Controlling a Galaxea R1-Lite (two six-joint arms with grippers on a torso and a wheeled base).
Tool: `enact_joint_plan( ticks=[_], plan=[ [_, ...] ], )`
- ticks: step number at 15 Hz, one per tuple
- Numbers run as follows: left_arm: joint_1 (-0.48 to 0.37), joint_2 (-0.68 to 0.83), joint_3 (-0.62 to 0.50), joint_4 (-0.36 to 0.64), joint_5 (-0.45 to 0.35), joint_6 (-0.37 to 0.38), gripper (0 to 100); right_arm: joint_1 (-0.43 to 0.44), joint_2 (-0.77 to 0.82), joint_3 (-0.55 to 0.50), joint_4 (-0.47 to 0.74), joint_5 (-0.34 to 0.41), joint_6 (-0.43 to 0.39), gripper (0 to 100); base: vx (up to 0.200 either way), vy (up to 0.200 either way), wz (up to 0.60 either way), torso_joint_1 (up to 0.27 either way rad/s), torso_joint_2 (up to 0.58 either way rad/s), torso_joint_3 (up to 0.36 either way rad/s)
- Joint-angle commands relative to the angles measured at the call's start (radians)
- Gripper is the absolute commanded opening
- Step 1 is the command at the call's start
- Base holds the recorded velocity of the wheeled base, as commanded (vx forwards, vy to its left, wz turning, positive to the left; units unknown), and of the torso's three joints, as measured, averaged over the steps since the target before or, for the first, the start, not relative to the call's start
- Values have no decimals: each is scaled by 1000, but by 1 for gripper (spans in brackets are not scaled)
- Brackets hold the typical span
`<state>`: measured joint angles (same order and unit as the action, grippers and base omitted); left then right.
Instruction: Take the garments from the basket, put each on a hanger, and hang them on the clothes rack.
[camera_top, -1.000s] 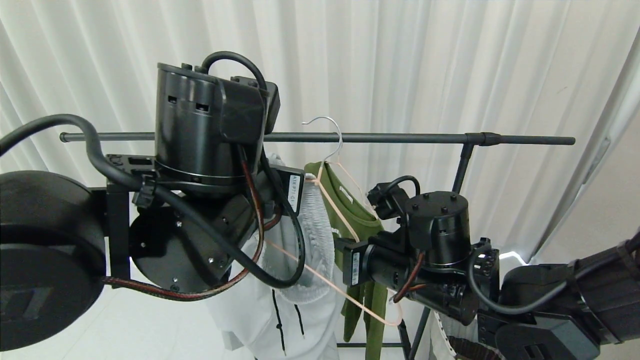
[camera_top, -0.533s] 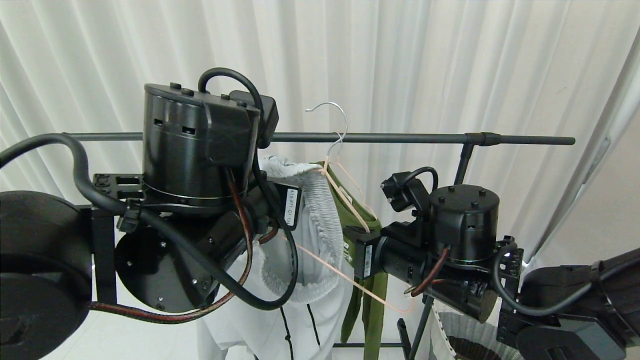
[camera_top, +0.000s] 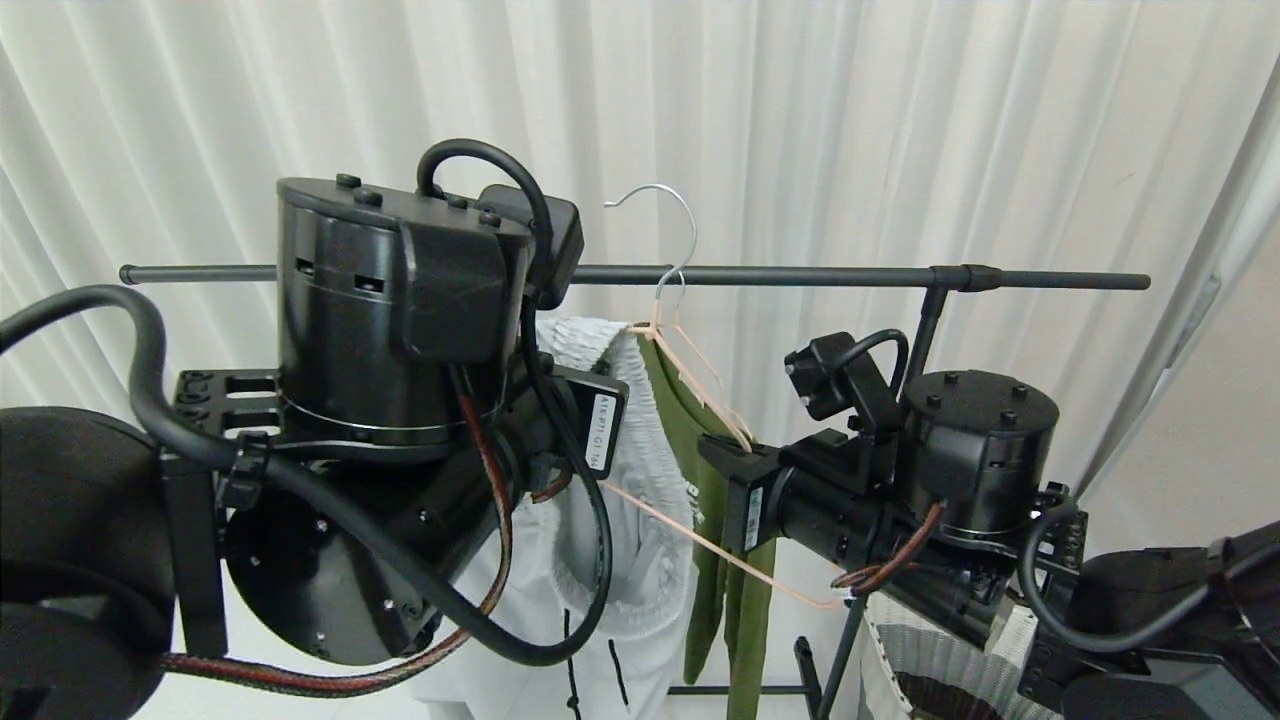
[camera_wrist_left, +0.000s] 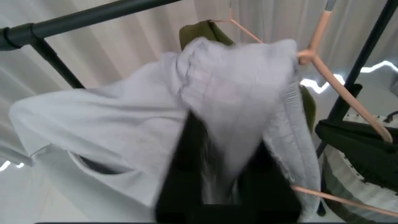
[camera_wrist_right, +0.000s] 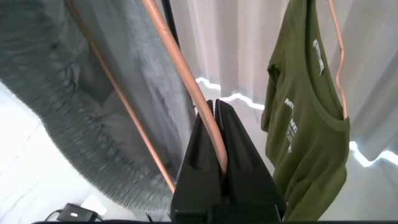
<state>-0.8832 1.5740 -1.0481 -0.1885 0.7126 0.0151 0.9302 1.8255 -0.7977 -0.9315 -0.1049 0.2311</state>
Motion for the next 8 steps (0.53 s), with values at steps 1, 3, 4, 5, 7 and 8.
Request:
enact_joint_plan(
  ticks=[1,3,4,5,7,8],
  plan=[
    [-3,0,-1,0,1,0,100,1,-32,11,-10,-2,1,0,0,0,0,0,0,0],
    [-2,-2,5,-26,1,0,100,-1,-43,15,-53,-4,-1,0,0,0,0,0,0,0],
    [-2,-2,22,-58,1,2,100,-1,-43,28,-78,-4,-3,0,0,0,0,0,0,0],
    [-2,-2,45,-103,1,22,100,-2,-42,41,-105,-2,-10,0,0,0,0,0,0,0],
    [0,-9,129,-241,1,100,100,-21,-40,69,-133,-2,-41,0,0,0,0,0,0,0],
    [0,-25,175,-292,1,149,100,-37,-42,72,-138,-2,-52,0,0,0,0,0,0,0]
  ],
)
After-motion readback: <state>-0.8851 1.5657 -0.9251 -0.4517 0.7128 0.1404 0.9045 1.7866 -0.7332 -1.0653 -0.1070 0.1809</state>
